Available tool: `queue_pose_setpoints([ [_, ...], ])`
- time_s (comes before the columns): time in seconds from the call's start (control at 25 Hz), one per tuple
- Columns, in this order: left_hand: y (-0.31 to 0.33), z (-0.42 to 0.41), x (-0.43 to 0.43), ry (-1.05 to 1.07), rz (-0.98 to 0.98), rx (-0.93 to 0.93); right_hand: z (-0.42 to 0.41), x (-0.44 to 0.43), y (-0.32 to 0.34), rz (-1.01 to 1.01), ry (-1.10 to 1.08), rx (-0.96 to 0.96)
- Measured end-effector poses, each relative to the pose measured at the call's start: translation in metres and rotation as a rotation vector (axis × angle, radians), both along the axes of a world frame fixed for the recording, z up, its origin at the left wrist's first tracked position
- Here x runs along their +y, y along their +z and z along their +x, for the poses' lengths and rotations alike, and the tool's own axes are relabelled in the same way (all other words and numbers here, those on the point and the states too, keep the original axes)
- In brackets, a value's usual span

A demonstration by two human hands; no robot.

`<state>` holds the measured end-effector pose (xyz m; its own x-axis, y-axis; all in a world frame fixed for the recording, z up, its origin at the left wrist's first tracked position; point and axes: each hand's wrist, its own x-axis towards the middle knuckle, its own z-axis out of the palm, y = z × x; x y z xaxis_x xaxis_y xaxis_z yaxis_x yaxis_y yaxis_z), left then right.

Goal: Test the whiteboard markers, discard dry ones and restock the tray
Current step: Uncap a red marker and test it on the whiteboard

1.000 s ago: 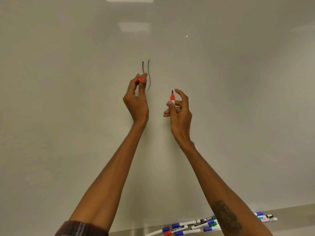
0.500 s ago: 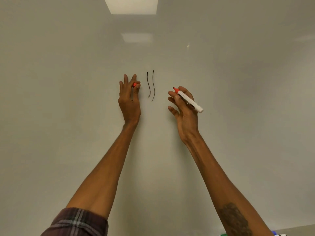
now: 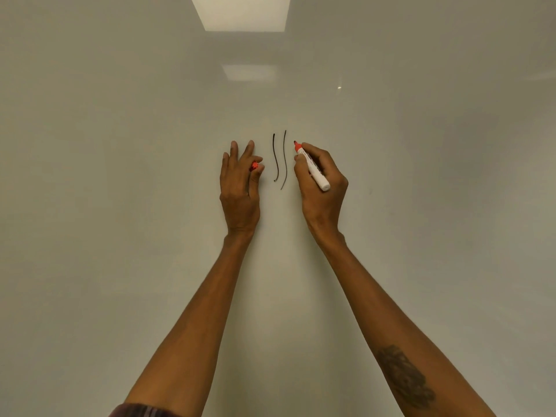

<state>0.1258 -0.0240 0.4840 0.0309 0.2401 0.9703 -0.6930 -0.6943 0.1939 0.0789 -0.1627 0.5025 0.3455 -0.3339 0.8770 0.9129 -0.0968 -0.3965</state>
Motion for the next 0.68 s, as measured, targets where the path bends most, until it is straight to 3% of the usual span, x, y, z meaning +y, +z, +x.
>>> queue_pose_setpoints([
  [0.32, 0.000, -0.003, -0.001, 0.028, 0.057, -0.094, 0.021, -0.001, 0.001, -0.160, -0.277, -0.121],
  [0.52, -0.001, 0.000, 0.000, 0.045, 0.093, -0.094, 0.016, 0.001, -0.059, -0.156, -0.278, -0.053],
  [0.68, -0.001, -0.001, 0.001, 0.049, 0.100, -0.066, 0.012, -0.002, -0.032, -0.049, -0.214, -0.052],
])
